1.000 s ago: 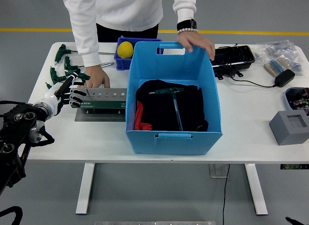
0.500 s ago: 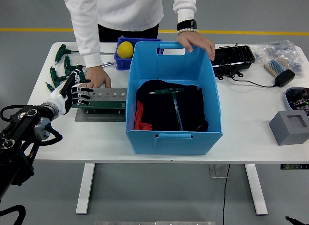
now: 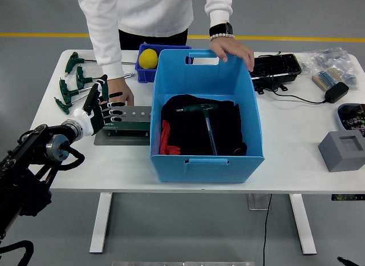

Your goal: Lift tool from toolbox,place it in box,lift tool from toolbox,place it in box

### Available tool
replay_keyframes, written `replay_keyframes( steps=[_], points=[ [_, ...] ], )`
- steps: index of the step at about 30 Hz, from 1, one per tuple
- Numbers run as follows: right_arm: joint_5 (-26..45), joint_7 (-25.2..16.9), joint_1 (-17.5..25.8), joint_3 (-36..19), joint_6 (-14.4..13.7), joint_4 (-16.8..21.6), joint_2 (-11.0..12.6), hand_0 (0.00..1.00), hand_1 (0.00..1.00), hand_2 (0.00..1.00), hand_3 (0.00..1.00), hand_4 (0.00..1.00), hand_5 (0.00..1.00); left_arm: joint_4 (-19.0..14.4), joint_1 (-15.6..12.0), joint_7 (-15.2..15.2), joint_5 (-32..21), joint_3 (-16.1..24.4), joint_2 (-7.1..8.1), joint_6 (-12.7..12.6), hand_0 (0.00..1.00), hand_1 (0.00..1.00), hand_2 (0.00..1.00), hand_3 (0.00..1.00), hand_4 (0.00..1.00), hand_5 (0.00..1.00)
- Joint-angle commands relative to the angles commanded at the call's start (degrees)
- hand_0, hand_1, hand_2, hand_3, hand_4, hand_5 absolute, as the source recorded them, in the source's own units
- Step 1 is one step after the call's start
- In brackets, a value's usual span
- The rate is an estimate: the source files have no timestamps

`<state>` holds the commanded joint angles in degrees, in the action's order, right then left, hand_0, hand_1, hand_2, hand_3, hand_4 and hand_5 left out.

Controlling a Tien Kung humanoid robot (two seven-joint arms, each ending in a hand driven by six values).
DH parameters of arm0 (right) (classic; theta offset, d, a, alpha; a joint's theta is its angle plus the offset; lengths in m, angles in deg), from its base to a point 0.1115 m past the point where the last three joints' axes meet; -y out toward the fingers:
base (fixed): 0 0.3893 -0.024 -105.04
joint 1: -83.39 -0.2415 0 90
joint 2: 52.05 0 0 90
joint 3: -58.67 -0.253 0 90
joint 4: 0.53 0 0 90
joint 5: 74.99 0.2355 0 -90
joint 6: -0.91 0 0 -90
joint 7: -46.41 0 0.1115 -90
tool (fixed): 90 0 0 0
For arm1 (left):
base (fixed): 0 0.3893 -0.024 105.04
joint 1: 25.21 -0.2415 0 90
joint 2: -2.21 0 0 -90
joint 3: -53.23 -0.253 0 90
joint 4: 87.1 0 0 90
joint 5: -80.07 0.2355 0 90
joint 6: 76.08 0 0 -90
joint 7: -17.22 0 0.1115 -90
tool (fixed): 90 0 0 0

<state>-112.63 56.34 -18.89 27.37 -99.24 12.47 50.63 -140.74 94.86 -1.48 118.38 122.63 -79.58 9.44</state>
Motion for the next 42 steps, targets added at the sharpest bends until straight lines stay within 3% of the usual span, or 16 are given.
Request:
replay_keyframes(
  steps=[13, 24, 34, 35, 40, 41, 42],
  points=[
    [-1.14, 0.34, 0.54, -0.74, 0.08, 0.0, -0.18, 0.618, 0.601, 0.67, 0.54, 0.771, 0.651, -2.39, 1.33, 0.97, -7.4, -0.11, 1.23, -2.65, 0.23, 0.319, 0.475, 0.623, 0.862, 0.998],
    [-0.44, 0.14, 0.57, -0.38, 0.03, -0.06, -0.14, 0.618, 0.599, 0.67, 0.541, 0.772, 0.65, -8.96, 1.73, 0.82, -10.08, 0.47, 2.41, -6.17, 0.235, 0.321, 0.475, 0.593, 0.853, 0.998],
    [-0.35, 0.14, 0.33, -0.33, 0.05, -0.09, -0.09, 0.618, 0.599, 0.669, 0.541, 0.772, 0.65, -13.03, 3.77, 1.11, -11.61, -1.59, 2.38, -6.38, 0.234, 0.321, 0.476, 0.583, 0.856, 0.998],
    [-0.34, 0.14, 0.33, -0.33, 0.05, -0.09, -0.09, 0.618, 0.599, 0.668, 0.541, 0.772, 0.649, -13.24, 4.01, 1.13, -11.59, -1.76, 2.36, -6.31, 0.231, 0.318, 0.465, 0.561, 0.913, 0.941],
    [-0.08, 0.1, 0.19, -0.15, 0.05, -0.08, -0.03, 0.618, 0.599, 0.668, 0.541, 0.772, 0.649, -14.37, 5.4, 1.17, -11.6, -3.07, 2.1, -5.62, 0.231, 0.318, 0.465, 0.561, 0.913, 0.941],
    [-0.12, 0.1, 0.15, -0.16, 0.06, -0.08, -0.01, 0.618, 0.599, 0.669, 0.541, 0.772, 0.648, -14.58, 5.61, 1.23, -11.65, -3.43, 2.02, -5.55, 0.202, 0.27, 0.397, 0.47, 0.998, 0.734],
    [-0.13, 0.1, 0.12, -0.14, 0.07, -0.08, 0.0, 0.618, 0.599, 0.669, 0.541, 0.772, 0.648, -14.74, 5.74, 1.3, -11.62, -3.68, 1.95, -5.47, 0.202, 0.27, 0.397, 0.47, 0.998, 0.734]
  ],
)
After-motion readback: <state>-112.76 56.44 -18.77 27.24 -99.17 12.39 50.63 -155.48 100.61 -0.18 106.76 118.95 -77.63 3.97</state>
